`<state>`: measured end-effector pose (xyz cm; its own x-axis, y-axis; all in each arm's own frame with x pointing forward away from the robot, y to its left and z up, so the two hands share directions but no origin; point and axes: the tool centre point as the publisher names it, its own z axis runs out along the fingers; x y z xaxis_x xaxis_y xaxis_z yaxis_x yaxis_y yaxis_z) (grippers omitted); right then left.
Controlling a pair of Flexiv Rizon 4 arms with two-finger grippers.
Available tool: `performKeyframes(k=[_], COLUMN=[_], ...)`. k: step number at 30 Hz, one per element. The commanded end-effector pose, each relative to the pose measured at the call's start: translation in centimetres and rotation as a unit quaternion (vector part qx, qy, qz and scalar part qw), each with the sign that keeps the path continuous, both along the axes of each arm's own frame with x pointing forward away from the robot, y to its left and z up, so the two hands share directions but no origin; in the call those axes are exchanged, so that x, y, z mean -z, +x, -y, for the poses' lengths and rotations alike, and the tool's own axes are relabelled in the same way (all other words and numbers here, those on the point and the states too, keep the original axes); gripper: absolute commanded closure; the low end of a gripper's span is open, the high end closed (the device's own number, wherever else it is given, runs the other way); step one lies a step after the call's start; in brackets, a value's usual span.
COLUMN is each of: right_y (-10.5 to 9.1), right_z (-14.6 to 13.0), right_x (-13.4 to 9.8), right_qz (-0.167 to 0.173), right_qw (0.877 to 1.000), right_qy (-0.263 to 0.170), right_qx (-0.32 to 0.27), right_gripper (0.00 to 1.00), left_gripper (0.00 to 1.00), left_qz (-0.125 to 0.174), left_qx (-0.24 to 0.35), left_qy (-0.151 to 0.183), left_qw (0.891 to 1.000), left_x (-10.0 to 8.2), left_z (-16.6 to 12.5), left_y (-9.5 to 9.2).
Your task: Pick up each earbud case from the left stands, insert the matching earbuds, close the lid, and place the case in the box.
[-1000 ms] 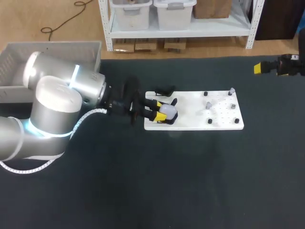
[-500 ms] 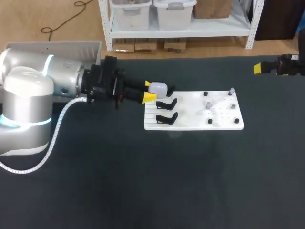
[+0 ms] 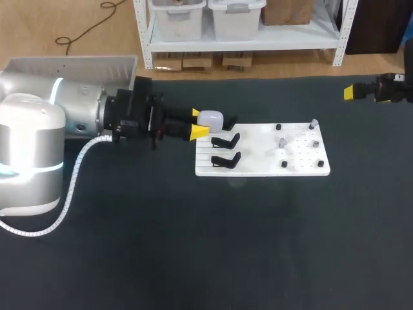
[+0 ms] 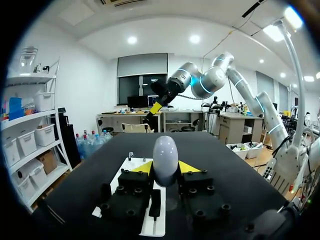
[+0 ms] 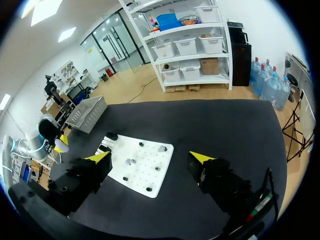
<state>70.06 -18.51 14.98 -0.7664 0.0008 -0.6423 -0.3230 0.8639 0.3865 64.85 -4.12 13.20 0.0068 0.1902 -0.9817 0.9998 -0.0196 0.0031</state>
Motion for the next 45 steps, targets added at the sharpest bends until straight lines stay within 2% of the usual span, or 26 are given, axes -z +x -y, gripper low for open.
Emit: performKeyframes(k=[1,5,9,20,25,30,34,45], right_y=[0.0,0.1,-0.4,-5.1,-7.3,-8.6,-9.2,-11.1], right_z=[0.0,-0.4,-1.9,-6.4,-9.1,-11.9,-13.7,-16.9], right_x=[0.0,-0.4,-1.7,-3.7,-3.7,-3.3,-2.9,-1.9], right_qz=[0.000,0.001,0.008,0.014,0.010,0.005,-0.005,-0.040], right_qw=[1.000,1.000,0.999,0.991,0.985,0.978,0.978,0.975], right_qy=[0.000,-0.005,-0.006,-0.039,-0.041,-0.039,-0.042,-0.042], right_qx=[-0.001,-0.012,-0.046,-0.124,-0.167,-0.203,-0.206,-0.214], right_gripper=[0.00,0.00,0.00,0.00,0.00,0.00,0.00,0.00], left_gripper=[1.00,1.00,1.00,1.00,1.00,1.00,1.00,1.00], left_qz=[0.001,0.003,-0.003,-0.014,-0.021,-0.023,-0.017,0.003], left_qx=[-0.002,-0.005,-0.016,-0.026,0.003,0.023,0.030,0.030], left_qy=[-0.001,0.000,-0.033,-0.071,-0.067,-0.059,-0.052,-0.061], left_qw=[1.000,1.000,0.999,0.997,0.998,0.998,0.998,0.998], left_x=[0.1,0.4,0.8,0.9,0.9,1.1,1.4,1.9], left_z=[0.0,0.2,1.2,2.0,2.1,2.0,2.0,2.3], left_y=[-0.1,-0.4,-1.3,-0.9,-1.1,-1.1,-1.1,-0.8])
